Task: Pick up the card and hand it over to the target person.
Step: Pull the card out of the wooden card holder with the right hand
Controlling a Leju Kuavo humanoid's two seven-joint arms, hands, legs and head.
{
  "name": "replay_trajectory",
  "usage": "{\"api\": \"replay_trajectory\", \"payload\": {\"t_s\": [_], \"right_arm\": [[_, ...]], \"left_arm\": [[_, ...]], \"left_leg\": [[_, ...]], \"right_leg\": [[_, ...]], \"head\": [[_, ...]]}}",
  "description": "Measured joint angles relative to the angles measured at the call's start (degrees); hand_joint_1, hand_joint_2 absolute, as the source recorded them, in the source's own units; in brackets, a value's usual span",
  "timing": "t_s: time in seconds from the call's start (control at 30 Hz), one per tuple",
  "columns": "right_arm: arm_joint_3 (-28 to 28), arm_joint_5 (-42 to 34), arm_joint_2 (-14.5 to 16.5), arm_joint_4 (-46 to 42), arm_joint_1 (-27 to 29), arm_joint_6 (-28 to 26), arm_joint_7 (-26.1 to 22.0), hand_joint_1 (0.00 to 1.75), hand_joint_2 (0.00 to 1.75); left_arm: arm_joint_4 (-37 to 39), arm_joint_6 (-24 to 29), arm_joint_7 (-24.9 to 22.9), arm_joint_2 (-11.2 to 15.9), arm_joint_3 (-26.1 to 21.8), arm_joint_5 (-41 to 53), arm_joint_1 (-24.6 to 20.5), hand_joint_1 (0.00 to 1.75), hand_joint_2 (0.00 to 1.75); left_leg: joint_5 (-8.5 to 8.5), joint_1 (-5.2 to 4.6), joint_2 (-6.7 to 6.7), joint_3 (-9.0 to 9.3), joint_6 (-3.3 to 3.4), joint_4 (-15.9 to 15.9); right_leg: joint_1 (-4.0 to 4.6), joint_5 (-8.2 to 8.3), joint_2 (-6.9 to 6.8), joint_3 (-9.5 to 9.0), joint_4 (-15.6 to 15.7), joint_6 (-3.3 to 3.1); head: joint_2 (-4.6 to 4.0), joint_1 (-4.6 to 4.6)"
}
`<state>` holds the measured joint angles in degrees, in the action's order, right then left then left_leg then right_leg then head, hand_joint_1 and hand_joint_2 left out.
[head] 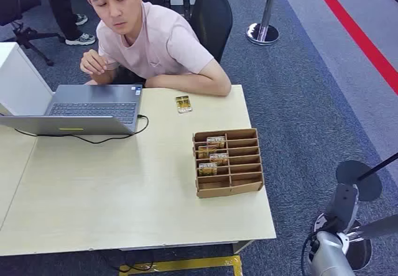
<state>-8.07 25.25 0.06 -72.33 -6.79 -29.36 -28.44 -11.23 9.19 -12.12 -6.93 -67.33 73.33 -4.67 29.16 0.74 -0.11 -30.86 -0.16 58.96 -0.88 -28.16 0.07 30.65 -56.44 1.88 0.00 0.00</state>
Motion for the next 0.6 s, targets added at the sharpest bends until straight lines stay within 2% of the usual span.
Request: {"api": "replay_trajectory", "payload": {"t_s": [0.03,0.07,0.13,0.3,0.5,0.6], "right_arm": [[0.62,0.40,-0.01,-0.94,0.29,0.34,0.34,0.00,0.58],[1.14,0.76,0.02,-1.73,0.51,0.71,0.79,0.00,0.87],[2.84,2.43,-0.01,-4.05,1.18,1.48,2.05,0.00,1.75],[8.63,10.08,-0.31,-11.18,3.58,3.07,5.05,0.00,1.75],[11.34,12.89,-0.95,-13.91,4.33,4.28,6.31,0.00,1.75],[14.08,16.25,-1.70,-16.30,4.30,5.43,8.55,0.00,1.75]], "left_arm": [[-0.01,-0.03,0.05,0.00,0.00,0.01,0.01,0.00,0.00],[-0.02,-0.07,0.08,0.01,0.01,0.03,0.02,0.00,0.00],[-0.05,-0.18,0.18,0.03,0.02,0.09,0.04,0.00,0.00],[-0.09,-0.68,0.38,0.11,0.21,0.42,0.11,0.00,0.00],[-0.11,-0.80,0.59,0.11,0.20,0.49,0.19,0.00,0.00],[-0.12,-0.86,0.66,0.12,0.19,0.56,0.22,0.00,0.00]], "left_leg": [[0.00,0.00,0.00,0.00,0.00,0.00],[0.01,0.00,-0.01,-0.01,0.00,0.02],[0.04,-0.01,-0.04,-0.02,-0.01,0.05],[0.03,0.00,-0.03,-0.02,-0.01,0.05],[0.00,0.00,0.00,-0.01,0.00,0.01],[-0.01,0.00,0.01,-0.01,0.00,-0.01]], "right_leg": [[0.00,0.00,0.00,0.00,0.00,0.00],[0.00,-0.02,-0.01,0.00,-0.02,0.01],[-0.01,-0.05,-0.03,0.01,-0.06,0.04],[-0.01,-0.04,-0.02,0.02,-0.06,0.03],[0.00,0.00,0.00,0.01,-0.01,0.00],[0.00,0.02,0.01,0.01,0.01,-0.01]], "head": [[0.00,0.00],[0.00,0.00],[0.00,0.00],[0.00,0.00],[0.00,0.00],[0.00,0.00]]}}
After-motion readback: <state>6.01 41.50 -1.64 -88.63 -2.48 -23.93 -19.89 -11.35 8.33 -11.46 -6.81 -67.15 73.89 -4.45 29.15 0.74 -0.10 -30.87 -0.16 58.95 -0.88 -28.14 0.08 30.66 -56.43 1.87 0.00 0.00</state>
